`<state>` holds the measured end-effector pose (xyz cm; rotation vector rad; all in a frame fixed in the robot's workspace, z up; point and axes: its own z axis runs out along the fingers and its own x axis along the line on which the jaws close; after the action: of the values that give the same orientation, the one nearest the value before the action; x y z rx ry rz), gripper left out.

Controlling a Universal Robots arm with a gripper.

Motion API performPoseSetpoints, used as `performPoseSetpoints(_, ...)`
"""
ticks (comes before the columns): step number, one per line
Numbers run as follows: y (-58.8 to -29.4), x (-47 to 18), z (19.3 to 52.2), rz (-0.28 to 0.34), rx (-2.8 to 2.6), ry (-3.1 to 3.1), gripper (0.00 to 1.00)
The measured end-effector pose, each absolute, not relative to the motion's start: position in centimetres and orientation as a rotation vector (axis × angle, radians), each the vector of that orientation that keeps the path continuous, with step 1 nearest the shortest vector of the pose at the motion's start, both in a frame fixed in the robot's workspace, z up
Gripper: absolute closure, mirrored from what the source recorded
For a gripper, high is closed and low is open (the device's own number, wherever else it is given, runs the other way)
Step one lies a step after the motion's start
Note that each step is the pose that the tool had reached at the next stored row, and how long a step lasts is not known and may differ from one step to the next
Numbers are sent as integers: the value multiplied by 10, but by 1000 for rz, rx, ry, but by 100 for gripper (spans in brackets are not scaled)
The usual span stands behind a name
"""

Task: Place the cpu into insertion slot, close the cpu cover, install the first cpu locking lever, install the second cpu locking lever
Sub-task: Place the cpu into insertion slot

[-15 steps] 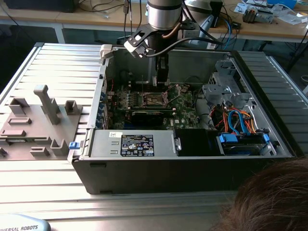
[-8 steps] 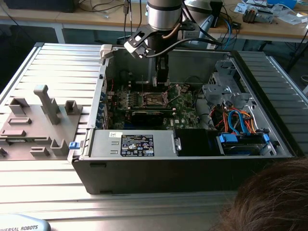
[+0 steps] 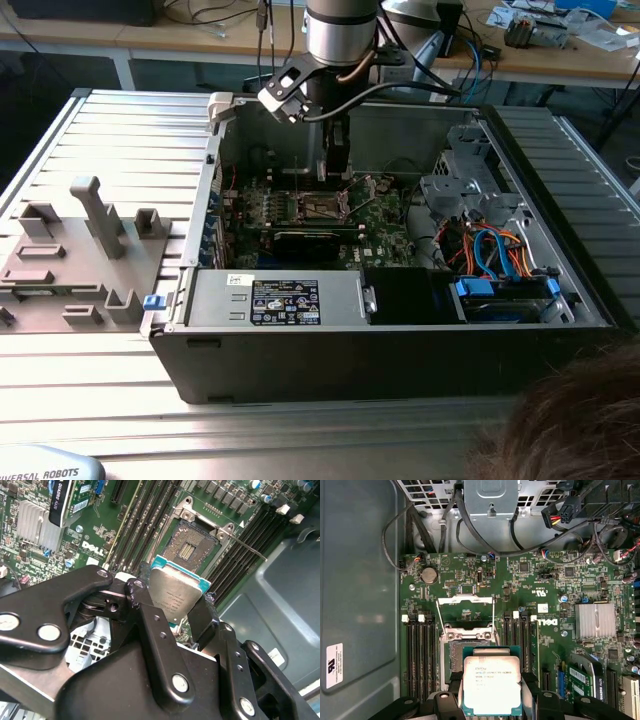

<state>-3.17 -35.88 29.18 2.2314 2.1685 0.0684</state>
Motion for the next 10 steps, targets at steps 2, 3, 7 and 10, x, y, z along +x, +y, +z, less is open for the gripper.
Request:
performPoseSetpoints(2,-359,-32,291,68,2231,2168,46)
performPoseSetpoints(3,-359,-32,291,68,2231,2169,46)
performPoseSetpoints(7,-359,-32,291,68,2231,2169,46)
performPoseSetpoints(10,-359,-32,290,68,2231,2169,46)
